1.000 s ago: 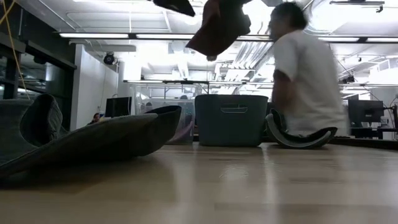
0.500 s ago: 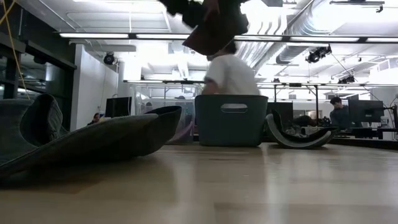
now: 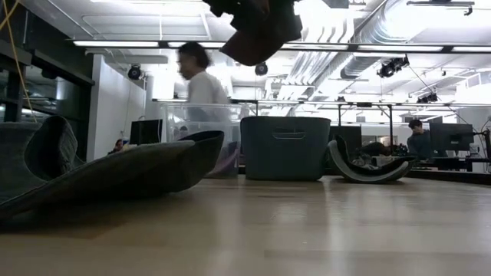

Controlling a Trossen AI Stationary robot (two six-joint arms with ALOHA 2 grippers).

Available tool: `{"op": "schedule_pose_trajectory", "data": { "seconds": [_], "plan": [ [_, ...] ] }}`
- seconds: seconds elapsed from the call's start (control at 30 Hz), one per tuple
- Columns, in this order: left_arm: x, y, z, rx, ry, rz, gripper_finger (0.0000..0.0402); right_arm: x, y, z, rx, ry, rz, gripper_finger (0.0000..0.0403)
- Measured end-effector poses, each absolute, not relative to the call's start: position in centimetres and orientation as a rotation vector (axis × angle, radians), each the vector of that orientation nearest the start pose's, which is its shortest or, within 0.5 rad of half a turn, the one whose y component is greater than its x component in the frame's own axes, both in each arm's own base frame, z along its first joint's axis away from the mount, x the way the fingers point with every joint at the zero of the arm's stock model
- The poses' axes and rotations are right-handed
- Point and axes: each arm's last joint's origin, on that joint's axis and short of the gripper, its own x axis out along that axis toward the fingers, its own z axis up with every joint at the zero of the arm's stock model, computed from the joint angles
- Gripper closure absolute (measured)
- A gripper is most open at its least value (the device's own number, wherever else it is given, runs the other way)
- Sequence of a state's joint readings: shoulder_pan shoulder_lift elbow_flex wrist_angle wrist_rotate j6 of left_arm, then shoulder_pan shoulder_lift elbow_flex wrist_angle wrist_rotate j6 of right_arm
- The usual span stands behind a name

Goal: Pick & Place hat
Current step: Put the red cap into the transparent bin

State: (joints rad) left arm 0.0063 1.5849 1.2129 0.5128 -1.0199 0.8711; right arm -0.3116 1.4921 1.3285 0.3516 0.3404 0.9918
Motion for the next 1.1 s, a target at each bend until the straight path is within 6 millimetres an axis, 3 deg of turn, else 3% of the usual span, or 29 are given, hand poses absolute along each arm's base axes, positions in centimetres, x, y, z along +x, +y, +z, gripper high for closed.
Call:
{"op": "schedule_pose_trajectory", "data": {
  "seconds": [0.57, 1.1],
  "plan": [
    [35.5, 2.7, 36.5, 0.715, 0.251, 1.044, 0.0179, 32.6, -11.0, 40.4, 0.961, -0.485, -0.465, 0.0403],
    [35.8, 2.7, 35.5, 0.781, 0.36, 0.999, 0.0179, 32.6, -10.9, 40.7, 0.979, -0.515, -0.438, 0.0403]
  ]
}}
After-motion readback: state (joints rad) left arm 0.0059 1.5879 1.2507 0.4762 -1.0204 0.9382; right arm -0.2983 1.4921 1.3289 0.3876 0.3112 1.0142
